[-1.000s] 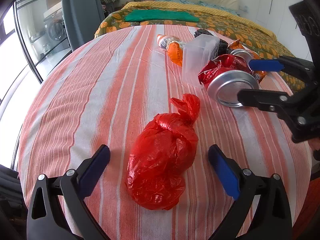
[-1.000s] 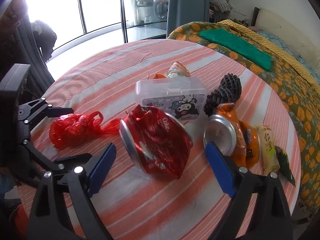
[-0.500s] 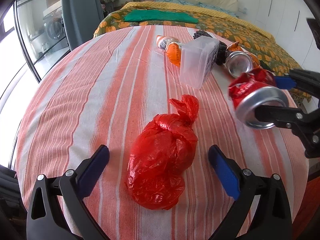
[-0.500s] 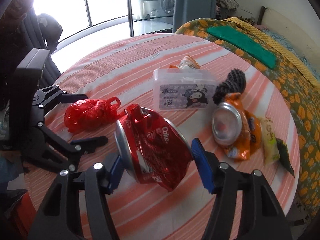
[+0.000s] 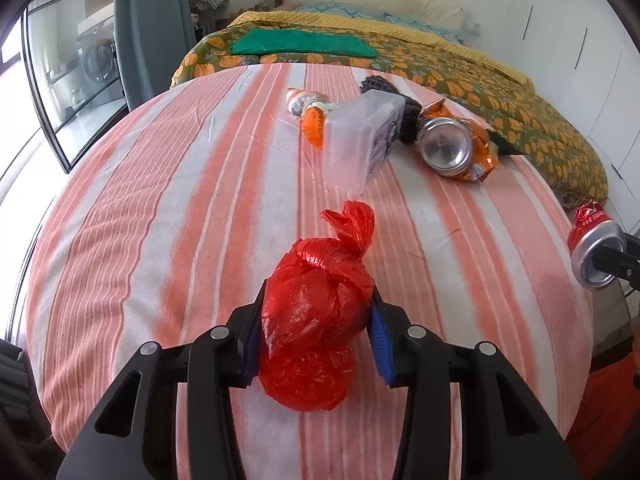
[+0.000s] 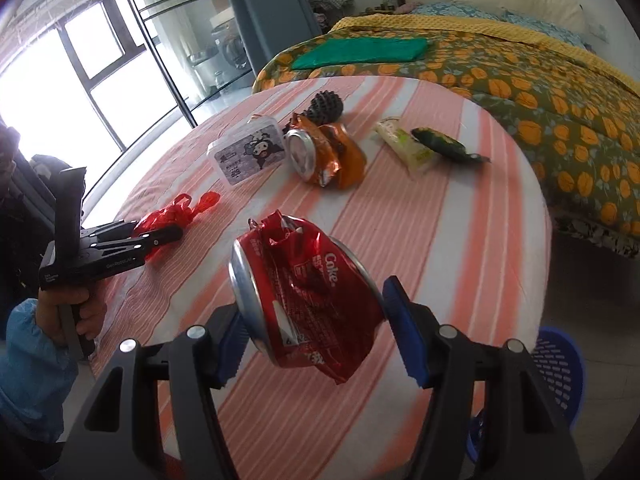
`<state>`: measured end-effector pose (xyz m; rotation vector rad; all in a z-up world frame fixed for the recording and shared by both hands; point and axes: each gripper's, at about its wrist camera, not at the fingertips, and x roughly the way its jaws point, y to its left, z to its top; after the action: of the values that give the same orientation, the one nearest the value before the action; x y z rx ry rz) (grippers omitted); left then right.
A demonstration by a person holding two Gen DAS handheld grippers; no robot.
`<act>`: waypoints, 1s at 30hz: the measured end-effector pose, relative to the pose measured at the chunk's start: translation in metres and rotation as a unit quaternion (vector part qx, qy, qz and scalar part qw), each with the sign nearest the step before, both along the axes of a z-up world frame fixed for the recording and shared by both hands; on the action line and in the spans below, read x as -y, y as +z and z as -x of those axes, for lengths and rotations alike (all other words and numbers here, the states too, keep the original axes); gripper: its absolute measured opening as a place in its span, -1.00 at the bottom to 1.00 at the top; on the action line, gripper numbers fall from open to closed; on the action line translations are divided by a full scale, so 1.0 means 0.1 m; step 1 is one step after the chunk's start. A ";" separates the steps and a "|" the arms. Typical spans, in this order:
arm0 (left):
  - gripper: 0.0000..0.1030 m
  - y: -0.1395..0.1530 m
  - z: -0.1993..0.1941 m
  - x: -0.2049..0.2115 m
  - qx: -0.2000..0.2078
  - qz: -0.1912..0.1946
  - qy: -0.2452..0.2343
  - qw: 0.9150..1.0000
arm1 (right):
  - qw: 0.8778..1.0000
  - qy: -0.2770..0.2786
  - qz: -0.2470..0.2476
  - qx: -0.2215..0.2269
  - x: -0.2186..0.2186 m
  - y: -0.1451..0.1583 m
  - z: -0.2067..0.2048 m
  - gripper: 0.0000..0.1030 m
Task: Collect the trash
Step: 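Carry the bag and can over the blue wastebasket and open both tools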
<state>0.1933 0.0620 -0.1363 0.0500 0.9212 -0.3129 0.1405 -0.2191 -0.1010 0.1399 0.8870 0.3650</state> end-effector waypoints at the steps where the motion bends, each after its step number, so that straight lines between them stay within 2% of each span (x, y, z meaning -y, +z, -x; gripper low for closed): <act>1: -0.17 0.04 0.05 0.06 0.002 0.008 -0.005 1.000 | 1.000 -0.012 -0.006 0.001 0.12 0.01 0.05 0.20; 6: -0.17 0.18 0.28 0.50 0.004 0.029 -0.047 0.998 | 0.997 -0.072 -0.015 0.000 0.73 -0.05 0.25 0.20; 10: -0.17 0.30 0.47 1.03 0.000 0.058 -0.094 0.994 | 0.990 -0.139 -0.012 -0.012 1.33 -0.15 0.41 0.20; 13: -0.17 0.39 0.61 1.52 -0.007 0.074 -0.137 0.988 | 0.981 -0.192 0.013 -0.024 1.76 -0.26 0.53 0.21; 18: -0.17 0.42 0.86 2.35 -0.026 0.087 -0.208 0.974 | 0.964 -0.256 0.028 -0.059 2.37 -0.56 0.69 0.21; 24: -0.17 0.17 1.07 3.35 -0.054 0.068 -0.259 0.962 | 0.947 -0.310 0.014 -0.080 2.91 -0.94 0.85 0.21; 30: -0.16 -0.46 1.00 4.14 -0.088 0.030 -0.260 0.961 | 0.940 -0.324 -0.012 -0.104 3.17 -1.17 0.84 0.21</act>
<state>0.0928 -0.3522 -0.1823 0.2123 1.0671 -0.8444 0.0566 -0.5358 -0.2183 0.4865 0.9910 -0.2609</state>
